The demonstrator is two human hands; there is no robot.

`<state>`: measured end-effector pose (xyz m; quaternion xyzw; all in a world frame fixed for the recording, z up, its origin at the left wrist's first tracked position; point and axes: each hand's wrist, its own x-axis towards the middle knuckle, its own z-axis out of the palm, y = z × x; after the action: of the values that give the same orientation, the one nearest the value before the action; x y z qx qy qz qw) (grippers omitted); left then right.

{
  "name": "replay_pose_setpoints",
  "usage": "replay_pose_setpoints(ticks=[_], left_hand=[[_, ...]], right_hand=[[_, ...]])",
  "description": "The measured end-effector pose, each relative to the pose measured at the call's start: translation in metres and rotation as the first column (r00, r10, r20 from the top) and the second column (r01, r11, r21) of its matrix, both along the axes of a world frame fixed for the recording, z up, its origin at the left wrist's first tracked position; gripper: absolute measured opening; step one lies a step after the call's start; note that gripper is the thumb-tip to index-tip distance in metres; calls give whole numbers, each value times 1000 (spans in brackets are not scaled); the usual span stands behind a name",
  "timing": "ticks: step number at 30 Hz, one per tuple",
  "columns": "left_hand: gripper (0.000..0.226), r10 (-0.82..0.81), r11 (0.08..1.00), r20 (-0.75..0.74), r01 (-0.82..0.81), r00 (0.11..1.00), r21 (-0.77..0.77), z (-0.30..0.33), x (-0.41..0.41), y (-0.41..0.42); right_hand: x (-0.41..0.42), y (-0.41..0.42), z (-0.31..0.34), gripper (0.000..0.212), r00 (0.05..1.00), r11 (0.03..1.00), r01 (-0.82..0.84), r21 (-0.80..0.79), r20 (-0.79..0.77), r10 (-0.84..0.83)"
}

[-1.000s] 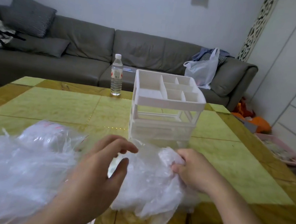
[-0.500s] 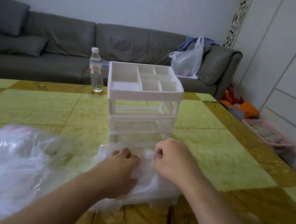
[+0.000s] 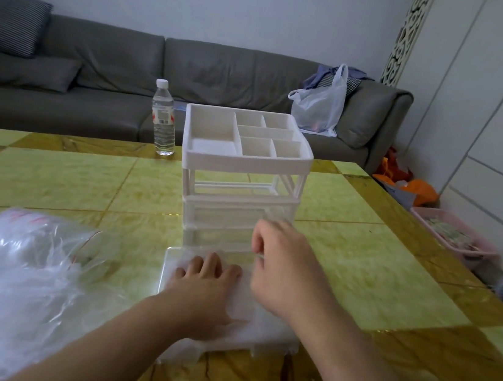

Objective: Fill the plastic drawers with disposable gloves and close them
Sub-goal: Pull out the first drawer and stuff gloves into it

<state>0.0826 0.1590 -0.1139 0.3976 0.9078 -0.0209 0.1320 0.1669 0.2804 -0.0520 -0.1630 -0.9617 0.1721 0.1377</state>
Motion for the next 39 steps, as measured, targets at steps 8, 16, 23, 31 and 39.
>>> replay_pose_setpoints(ticks=[8, 16, 23, 31, 39], left_hand=[[96, 63, 989, 111, -77, 992, 126, -6, -5, -2], [112, 140, 966, 259, -189, 956, 177, -3, -13, 1], [40, 14, 895, 67, -42, 998, 444, 15, 12, -22], [21, -108, 915, 160, 35, 981, 402, 22, 36, -56], [75, 140, 947, 218, -195, 966, 255, 12, 25, -25]], right_hand=[[-2, -12, -32, 63, 861, 994, -79, -71, 498, 104], [-11, -5, -38, 108, 777, 990, 3, -144, 624, 88], [-18, -2, -46, 85, 776, 993, 18, -120, 627, 62], [-14, -2, -47, 91, 793, 990, 19, -143, 605, 72], [-13, -3, -42, 100, 794, 986, 42, -159, 605, 64]])
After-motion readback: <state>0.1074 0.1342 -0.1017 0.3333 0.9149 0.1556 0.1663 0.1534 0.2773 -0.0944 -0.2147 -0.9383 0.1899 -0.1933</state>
